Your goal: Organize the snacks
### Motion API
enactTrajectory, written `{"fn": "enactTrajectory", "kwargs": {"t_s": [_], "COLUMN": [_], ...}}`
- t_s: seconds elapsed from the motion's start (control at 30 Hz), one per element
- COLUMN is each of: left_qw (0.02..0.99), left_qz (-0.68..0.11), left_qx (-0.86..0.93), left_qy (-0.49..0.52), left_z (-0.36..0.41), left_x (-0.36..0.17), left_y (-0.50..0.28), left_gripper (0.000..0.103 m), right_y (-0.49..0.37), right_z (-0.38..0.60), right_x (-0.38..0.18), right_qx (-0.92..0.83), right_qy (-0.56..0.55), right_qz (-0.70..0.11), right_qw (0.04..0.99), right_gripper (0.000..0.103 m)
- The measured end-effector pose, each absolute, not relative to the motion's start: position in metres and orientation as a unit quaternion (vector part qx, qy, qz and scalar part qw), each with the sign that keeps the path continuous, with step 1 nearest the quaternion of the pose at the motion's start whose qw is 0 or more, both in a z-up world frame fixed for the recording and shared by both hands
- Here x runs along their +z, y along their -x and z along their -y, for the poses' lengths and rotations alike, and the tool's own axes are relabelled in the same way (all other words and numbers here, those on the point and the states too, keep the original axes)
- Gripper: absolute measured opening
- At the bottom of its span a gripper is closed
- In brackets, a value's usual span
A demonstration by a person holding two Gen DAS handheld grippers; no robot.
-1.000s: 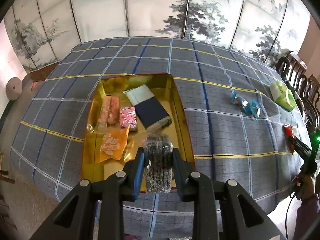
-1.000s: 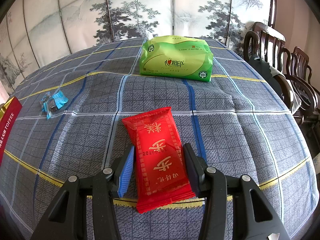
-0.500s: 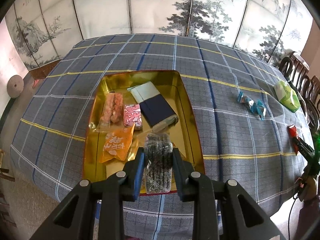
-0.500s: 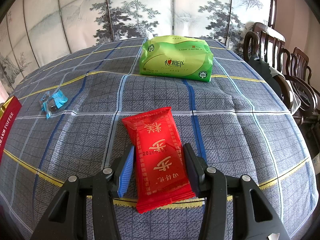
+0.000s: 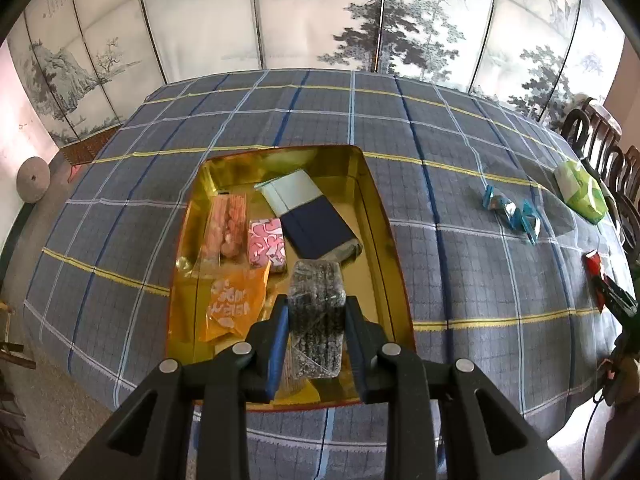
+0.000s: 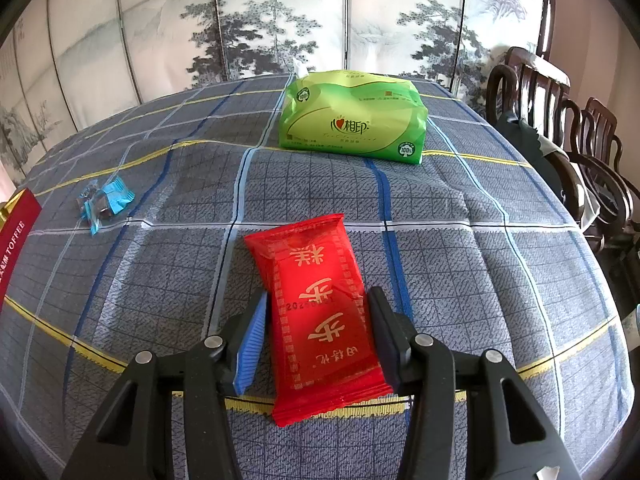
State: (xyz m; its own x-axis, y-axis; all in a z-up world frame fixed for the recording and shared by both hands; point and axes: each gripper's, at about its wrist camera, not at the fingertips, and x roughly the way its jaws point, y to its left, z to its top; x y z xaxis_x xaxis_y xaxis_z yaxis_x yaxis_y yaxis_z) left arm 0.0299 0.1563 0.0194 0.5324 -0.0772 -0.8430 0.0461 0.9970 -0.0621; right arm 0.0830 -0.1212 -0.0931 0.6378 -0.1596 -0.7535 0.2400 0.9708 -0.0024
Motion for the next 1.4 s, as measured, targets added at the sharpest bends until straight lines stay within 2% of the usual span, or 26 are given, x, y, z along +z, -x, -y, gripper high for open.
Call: {"fn": "enactTrajectory", "kwargs": {"t_s": [1.0, 1.4], "left_qw": [0.855, 0.854], "left_qz": [-0.512, -0.514], "left_qx": [-0.061, -0.055], "left_qy": [0.053, 0.066], "left_z": [-0.148, -0.145], "left_x": [0.002, -0.01], "left_y": [-0.147, -0.171], "left_gripper": [0.027, 0.027], "right_y": [-0.094, -0.097], "right_z": [0.111, 0.108], "right_x": [-0.097, -0.098], "right_qx": [-0.116, -0.118], "right_qy": [-0.042, -0.041], "right_qz": [-0.414, -0.415], "right_qw": [0.902, 0.901], "right_gripper": [0.048, 0.049]}}
